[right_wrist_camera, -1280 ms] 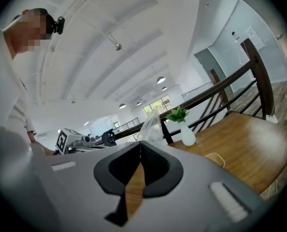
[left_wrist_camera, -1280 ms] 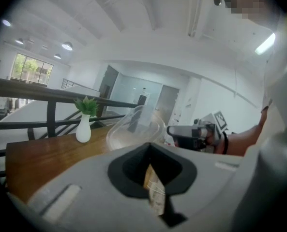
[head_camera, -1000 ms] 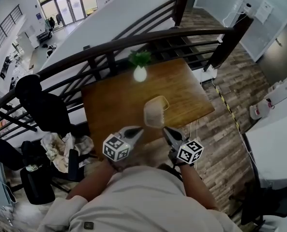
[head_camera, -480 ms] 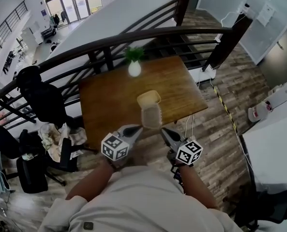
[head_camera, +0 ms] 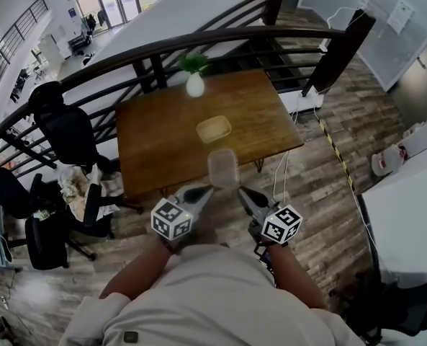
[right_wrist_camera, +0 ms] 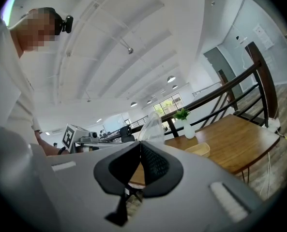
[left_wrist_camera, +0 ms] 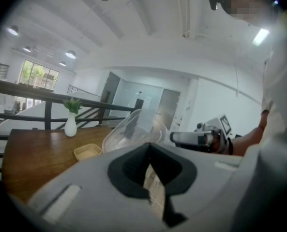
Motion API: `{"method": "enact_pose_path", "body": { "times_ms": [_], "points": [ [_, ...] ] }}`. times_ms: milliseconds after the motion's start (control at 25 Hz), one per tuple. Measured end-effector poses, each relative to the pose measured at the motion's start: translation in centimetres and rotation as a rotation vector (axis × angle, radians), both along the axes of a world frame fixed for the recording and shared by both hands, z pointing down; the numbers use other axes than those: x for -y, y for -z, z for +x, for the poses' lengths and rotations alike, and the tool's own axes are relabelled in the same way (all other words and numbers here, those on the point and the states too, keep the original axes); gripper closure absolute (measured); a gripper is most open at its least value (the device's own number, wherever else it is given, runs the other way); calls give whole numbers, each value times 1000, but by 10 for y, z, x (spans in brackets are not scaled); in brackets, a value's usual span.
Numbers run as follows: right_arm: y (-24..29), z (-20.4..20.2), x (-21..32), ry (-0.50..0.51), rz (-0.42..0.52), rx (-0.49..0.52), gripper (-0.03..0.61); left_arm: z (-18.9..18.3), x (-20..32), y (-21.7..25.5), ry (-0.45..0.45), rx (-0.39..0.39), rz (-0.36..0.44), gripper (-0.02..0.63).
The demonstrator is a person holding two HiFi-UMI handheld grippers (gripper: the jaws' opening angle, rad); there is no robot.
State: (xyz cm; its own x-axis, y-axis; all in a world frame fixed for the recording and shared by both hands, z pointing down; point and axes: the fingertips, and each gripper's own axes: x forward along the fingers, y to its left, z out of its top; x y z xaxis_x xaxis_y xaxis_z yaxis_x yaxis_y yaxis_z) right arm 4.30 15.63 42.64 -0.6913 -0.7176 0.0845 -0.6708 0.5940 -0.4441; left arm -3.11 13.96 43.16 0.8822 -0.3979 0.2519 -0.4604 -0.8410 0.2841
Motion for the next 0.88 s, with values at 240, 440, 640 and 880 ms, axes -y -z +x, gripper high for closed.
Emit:
{"method": "enact_pose_path", "body": {
  "times_ms": [240,440,640,880],
  "points": [
    [-8,6,-41,34,-1,-1,572,10,-44,-9,24,-7,-9,611],
    [-8,14,-60,37,-2,5,572,16,-60,-12,37,-13,-25,611],
    [-7,17,-70,45,7,-27,572,18,-66,-12,42,-16,-17,611],
    [0,21,-66,43,10,-24,572,21,-63,-7,45,-15,-21,611]
  ]
}}
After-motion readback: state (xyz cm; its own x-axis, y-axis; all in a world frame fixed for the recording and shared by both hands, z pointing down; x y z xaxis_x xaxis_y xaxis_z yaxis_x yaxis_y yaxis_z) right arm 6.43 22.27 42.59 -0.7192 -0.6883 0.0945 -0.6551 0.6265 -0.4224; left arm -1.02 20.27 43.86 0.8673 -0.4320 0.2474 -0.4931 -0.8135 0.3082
